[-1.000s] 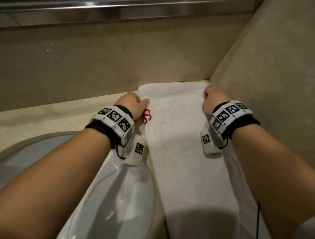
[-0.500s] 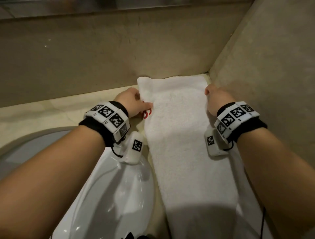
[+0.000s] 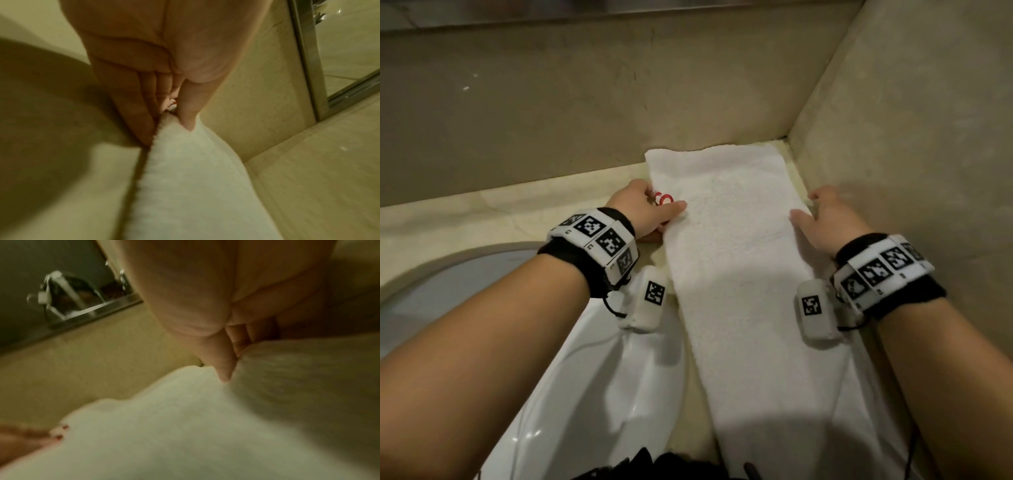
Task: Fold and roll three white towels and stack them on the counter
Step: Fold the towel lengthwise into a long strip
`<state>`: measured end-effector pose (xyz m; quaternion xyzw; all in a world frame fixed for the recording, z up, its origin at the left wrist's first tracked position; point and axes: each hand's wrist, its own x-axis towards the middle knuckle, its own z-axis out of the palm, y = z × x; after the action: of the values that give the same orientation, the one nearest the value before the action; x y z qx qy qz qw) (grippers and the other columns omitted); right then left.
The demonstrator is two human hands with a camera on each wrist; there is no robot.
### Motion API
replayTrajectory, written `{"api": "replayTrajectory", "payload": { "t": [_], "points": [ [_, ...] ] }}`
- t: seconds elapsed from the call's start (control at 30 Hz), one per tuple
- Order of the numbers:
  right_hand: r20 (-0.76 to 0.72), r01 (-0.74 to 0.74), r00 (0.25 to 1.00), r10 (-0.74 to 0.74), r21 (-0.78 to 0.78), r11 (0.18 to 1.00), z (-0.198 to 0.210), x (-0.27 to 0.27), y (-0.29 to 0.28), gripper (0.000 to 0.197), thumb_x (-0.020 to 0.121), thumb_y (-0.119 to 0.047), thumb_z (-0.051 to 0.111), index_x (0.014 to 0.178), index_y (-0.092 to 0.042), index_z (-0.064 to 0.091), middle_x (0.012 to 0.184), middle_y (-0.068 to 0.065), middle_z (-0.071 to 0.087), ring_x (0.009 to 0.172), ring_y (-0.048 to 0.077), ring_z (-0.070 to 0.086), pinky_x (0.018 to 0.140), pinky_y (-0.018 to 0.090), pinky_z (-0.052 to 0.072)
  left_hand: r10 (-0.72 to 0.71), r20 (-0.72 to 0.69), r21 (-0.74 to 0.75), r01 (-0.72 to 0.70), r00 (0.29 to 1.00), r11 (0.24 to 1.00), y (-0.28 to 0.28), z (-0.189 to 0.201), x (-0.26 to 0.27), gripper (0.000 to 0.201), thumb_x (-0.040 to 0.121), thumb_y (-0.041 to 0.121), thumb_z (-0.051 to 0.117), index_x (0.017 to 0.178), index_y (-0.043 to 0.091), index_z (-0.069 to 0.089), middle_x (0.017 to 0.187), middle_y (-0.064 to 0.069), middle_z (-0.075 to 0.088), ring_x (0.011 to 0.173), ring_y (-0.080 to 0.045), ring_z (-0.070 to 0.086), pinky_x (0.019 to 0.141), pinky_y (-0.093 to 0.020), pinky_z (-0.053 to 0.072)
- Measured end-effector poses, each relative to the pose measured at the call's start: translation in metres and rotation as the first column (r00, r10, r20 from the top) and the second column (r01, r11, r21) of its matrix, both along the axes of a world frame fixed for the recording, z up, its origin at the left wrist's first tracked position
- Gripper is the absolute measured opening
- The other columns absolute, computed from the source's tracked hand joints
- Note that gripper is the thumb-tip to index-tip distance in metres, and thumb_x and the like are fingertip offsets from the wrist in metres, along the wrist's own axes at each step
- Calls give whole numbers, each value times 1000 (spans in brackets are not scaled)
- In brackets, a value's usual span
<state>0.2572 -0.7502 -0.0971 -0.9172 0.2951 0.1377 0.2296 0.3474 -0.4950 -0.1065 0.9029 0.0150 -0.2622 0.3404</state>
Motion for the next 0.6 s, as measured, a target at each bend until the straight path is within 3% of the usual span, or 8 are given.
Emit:
{"api": "replayTrajectory", "payload": {
  "t": [0.03,0.1,0.2,0.33,0.4,0.5,0.53,0.6],
  "points": [
    [-53,-13,999,12,-26,1000,-1,-8,-1,44,91,-29,51,128,-11,37,127,16,53,113,34,52,92,37,41,17,-22,-33,-18,1000,999,0,-1,-2,34,77,46,66,85,20,47,77,5,54,70,-15,56,58,-26,46],
    [-183,-98,981,68,-161,982,-3,-17,1,35,92,-17,50,123,-4,41,124,20,55,112,35,53,92,37,43,47,-48,-68,-50,998,996,1,-2,-5,25,78,35,69,72,20,48,80,-2,61,71,-20,62,68,-32,55],
    [-244,-153,966,85,-274,950,-3,-18,9,28,93,-4,42,120,4,43,123,25,54,114,37,52,93,40,42,96,-64,-106,-103,993,989,0,5,-10,28,76,27,72,69,17,47,82,-9,62,84,-34,67,80,-46,56],
    [-97,-24,995,9,-155,988,3,-35,10,32,94,-22,44,116,1,49,118,23,57,109,36,54,82,34,42,194,-155,-206,-223,969,953,0,11,-26,32,75,33,73,70,15,47,82,-13,61,74,-31,65,69,-44,59],
    [-140,3,990,-15,-89,996,4,-53,7,41,94,-31,44,122,-1,45,123,21,56,111,36,53,84,34,42,193,-243,-219,-248,950,944,0,10,-39,30,77,32,71,73,13,49,80,-12,60,65,-25,62,59,-37,60],
    [-197,6,980,-17,-57,998,3,-78,6,45,91,-26,52,128,-3,40,128,18,53,115,35,51,90,35,42,117,-229,-163,-156,966,974,-2,6,-55,20,82,23,67,81,8,53,96,-19,65,87,-34,66,82,-47,56],
    [-186,2,982,-16,-74,997,2,-82,8,42,91,-22,52,127,-2,41,127,19,53,115,35,51,89,34,42,115,-197,-155,-147,974,977,-2,6,-58,18,83,22,66,81,8,53,99,-20,65,92,-36,65,86,-48,54],
    [-142,6,990,-24,-121,993,0,-89,10,38,93,-20,51,125,-1,43,125,21,55,114,34,52,88,33,42,143,-160,-188,-172,977,967,-2,7,-64,20,85,21,63,73,11,50,95,-20,64,86,-34,65,85,-46,55]
  ]
}}
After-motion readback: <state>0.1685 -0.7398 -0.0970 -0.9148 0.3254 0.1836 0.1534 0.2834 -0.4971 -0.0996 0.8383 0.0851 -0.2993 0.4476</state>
